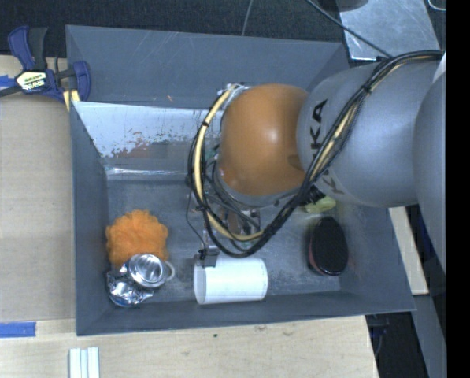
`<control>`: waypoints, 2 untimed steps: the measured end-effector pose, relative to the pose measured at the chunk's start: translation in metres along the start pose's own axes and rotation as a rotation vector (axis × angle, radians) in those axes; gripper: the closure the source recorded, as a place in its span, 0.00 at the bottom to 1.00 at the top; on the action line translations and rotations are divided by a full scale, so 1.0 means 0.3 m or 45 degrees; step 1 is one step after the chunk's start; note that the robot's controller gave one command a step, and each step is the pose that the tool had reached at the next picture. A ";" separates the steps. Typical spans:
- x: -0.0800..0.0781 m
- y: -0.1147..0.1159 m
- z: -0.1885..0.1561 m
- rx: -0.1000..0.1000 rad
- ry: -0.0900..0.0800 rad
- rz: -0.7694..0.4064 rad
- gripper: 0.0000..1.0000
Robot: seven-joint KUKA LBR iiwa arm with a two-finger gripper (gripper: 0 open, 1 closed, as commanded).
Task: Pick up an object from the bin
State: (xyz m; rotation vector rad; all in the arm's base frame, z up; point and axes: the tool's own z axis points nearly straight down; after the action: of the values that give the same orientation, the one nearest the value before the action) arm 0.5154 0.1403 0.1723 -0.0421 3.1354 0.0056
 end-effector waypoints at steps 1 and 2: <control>0.051 -0.043 0.189 -0.004 -0.004 -0.303 0.00; 0.000 0.184 0.229 -0.008 -0.014 -0.440 0.00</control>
Offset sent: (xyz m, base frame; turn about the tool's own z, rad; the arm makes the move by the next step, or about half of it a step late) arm -0.0160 -0.0150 -0.0589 -0.2368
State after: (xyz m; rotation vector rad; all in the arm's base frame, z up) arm 0.5144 0.1957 0.1038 -0.5780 3.0702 0.0141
